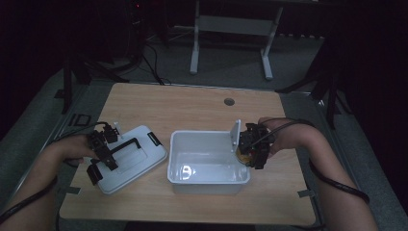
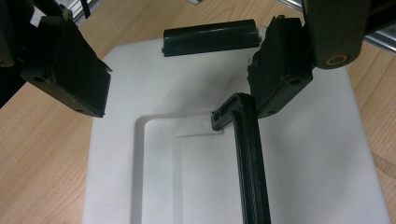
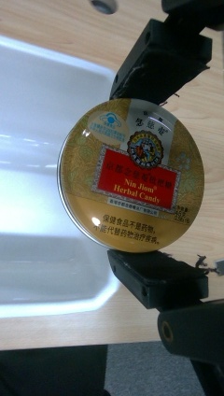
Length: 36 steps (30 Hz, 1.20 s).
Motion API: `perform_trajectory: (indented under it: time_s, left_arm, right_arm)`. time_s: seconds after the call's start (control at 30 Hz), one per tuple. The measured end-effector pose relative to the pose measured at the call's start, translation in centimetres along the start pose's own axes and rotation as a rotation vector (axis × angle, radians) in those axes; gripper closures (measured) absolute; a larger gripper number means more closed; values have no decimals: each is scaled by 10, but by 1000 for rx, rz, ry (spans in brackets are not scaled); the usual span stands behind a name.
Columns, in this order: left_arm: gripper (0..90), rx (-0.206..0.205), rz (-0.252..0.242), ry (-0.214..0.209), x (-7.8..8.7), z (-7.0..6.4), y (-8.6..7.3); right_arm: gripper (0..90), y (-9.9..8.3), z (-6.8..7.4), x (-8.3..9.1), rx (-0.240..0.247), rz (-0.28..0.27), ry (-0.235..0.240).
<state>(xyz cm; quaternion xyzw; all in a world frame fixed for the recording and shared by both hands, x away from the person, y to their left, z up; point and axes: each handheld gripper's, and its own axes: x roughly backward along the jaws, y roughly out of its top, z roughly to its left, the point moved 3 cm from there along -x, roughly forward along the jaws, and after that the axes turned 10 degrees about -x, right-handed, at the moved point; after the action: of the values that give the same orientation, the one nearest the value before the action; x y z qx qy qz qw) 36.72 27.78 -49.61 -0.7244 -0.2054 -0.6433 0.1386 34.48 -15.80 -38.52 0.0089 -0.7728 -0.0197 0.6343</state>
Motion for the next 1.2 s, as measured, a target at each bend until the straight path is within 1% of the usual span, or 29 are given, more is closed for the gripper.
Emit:
perform_trajectory:
  time_s: [0.07,0.1,0.13,0.27,0.43,0.5,0.53,0.57,0.63,0.7,0.73,0.83,1.0,1.07,1.2]
  left_arm:
    - [201,-2,-1,-2,-1,0,0]
    - [201,-2,-1,-2,-1,0,0]
    - [201,-2,1,-3,-2,0,0]
    - [201,-2,0,-2,-2,0,-1]
    - [201,-3,7,-5,-4,0,-1]
    - [201,-4,8,-4,-5,0,-1]
    - [201,-3,7,-4,-5,0,-1]
    - [201,-6,7,-5,-4,0,-1]
    - [201,-6,14,-3,-4,1,-2]
    - [201,-3,8,-3,-4,1,-2]
    - [201,0,6,-4,-4,1,-2]
    - [201,-1,10,-3,-4,1,-3]
    - [201,-2,11,-8,-6,1,-3]
    - [201,-7,20,-8,-6,1,-3]
    - [201,0,20,-8,-6,1,-3]
  right_arm:
    - [207,6,0,-3,11,-11,9]
    - [207,6,0,-3,11,-11,9]
    - [207,12,0,-8,17,-12,20]
    - [207,19,-1,-19,39,-6,32]
    - [206,25,-4,-33,46,3,47]
    - [207,28,-4,-37,51,-8,47]
    - [207,29,-4,-39,45,-14,57]
    - [207,30,-4,-40,48,-15,59]
    - [207,32,-4,-46,53,-5,52]
    - [207,33,-4,-49,54,-3,58]
    - [207,35,-4,-54,52,-3,63]
    - [207,37,-3,-60,50,6,76]
    - [207,40,-2,-77,45,23,99]
    - [207,41,-2,-83,48,28,106]
    - [207,44,-4,-92,41,30,102]
